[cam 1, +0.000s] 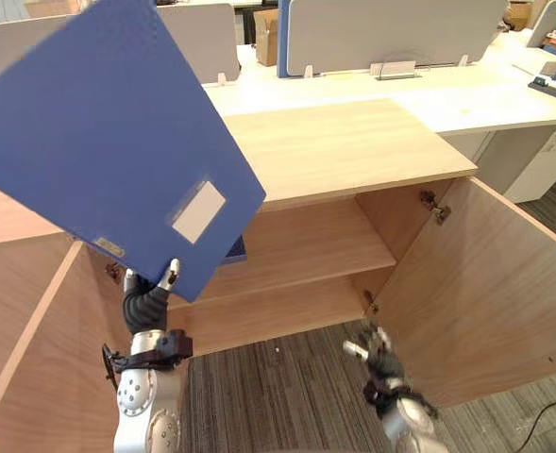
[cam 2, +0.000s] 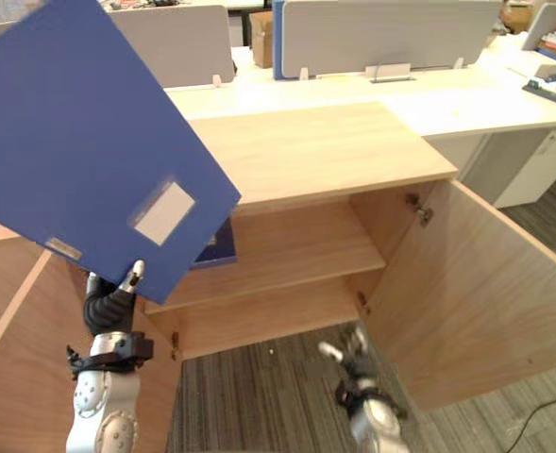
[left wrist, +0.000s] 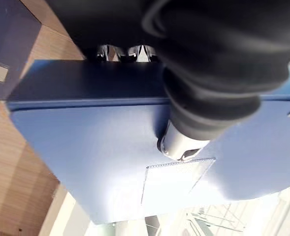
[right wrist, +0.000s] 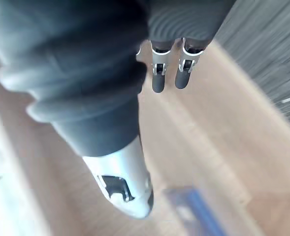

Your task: Walk over to the cabinet, pick up the folder, carry it to the office cabinet, place the folder inside the office cabinet, then close the office cabinet door

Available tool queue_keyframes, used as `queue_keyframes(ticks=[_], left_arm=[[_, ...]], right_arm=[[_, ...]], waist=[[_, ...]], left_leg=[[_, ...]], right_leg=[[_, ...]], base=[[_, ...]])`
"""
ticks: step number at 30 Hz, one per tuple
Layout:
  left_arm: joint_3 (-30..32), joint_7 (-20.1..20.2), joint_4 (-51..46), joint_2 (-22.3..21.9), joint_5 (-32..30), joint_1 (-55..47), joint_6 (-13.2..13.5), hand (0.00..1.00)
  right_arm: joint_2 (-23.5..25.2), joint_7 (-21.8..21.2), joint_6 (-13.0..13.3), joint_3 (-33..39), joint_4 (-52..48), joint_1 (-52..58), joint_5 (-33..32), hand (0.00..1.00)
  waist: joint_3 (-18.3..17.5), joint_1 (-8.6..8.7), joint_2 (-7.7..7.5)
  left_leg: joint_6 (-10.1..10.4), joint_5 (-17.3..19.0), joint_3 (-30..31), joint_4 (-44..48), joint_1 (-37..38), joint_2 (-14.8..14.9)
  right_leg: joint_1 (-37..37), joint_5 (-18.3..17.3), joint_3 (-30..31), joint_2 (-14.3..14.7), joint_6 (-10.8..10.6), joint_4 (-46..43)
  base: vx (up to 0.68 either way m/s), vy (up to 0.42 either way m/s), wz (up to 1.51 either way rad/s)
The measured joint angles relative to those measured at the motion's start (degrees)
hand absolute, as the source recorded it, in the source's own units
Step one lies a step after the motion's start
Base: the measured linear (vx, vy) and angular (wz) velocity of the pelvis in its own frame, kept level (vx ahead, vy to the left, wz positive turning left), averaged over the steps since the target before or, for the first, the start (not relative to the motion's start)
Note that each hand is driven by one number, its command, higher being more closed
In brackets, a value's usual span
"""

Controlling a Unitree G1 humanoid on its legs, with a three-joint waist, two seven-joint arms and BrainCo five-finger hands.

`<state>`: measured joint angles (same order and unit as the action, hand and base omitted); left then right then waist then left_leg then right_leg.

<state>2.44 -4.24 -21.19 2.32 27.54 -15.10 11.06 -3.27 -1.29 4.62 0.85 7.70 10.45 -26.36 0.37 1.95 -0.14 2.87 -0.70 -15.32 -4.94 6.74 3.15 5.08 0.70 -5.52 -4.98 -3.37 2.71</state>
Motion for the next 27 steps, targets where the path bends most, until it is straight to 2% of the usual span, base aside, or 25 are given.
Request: queue_keyframes(ticks=[5, 9, 15, 21, 24, 27], left_arm=[[-0.2, 2.2, -0.7, -0.1, 0.0, 0.0, 0.0, 1.0], [-2.0, 4.3, -0.7, -0.5, 0.0, 0.0, -0.1, 1.0], [-4.7, 4.9, -0.7, -0.9, -3.0, 0.2, -0.2, 1.0], [-10.9, 5.2, -0.6, 0.1, -4.6, 0.5, -0.2, 1.0], [-11.5, 5.2, -0.5, 1.6, -4.5, 0.5, -0.2, 1.0], [-12.7, 5.2, -0.4, 2.8, -4.5, 0.6, -0.2, 1.0]], right_arm=[[-0.6, -2.6, 2.7, -2.8, -15.3, -6.9, -3.6, 0.0], [-1.7, -4.9, 4.1, -5.5, -20.0, -14.6, -4.3, 0.0], [-7.2, -6.2, 4.1, -8.6, -18.7, -24.2, -10.6, 0.0], [-13.3, -6.9, 4.0, -12.5, -9.8, -35.6, -17.6, 0.0], [-18.6, -7.0, 3.5, -15.9, -5.1, -40.3, -17.8, 0.0], [-20.8, -7.0, 3.1, -17.4, -2.6, -42.7, -17.8, 0.0]], waist=[[0.6, -0.39, 0.16], [0.6, -1.21, 0.15], [0.6, -1.87, 0.13], [0.6, -2.18, 0.13], [0.6, -2.24, 0.14], [0.6, -2.38, 0.16]], left_leg=[[-0.1, -0.1, 0.1, 0.0, 0.3, -0.1], [-0.1, -0.4, 0.1, 0.0, 0.4, -0.2], [-0.1, -0.4, 0.4, 0.0, 0.3, -0.2], [-0.3, -0.7, 0.5, 0.0, 0.4, -0.3], [-0.3, -1.0, 0.7, 0.0, 0.4, -0.3], [-0.3, -1.2, 1.0, 0.0, 0.4, -0.3]], right_leg=[[-0.1, -0.1, 0.0, -0.1, -0.1, -0.7], [-0.1, -0.1, 0.0, 0.0, -0.1, -0.8], [0.0, -0.1, -0.3, 0.0, -0.1, -0.9], [0.0, -0.1, -0.5, -0.1, -0.1, -1.4], [0.0, -0.1, -0.5, -0.1, -0.1, -1.6], [0.0, -0.1, -0.6, -0.1, -0.1, -1.8]], base=[[-0.08, -0.011, -0.01], [-0.05, -0.013, 0.01], [-0.01, -0.005, 0.01], [-0.04, -0.01, 0.02], [-0.06, -0.017, 0.03], [-0.05, -0.013, 0.04]])
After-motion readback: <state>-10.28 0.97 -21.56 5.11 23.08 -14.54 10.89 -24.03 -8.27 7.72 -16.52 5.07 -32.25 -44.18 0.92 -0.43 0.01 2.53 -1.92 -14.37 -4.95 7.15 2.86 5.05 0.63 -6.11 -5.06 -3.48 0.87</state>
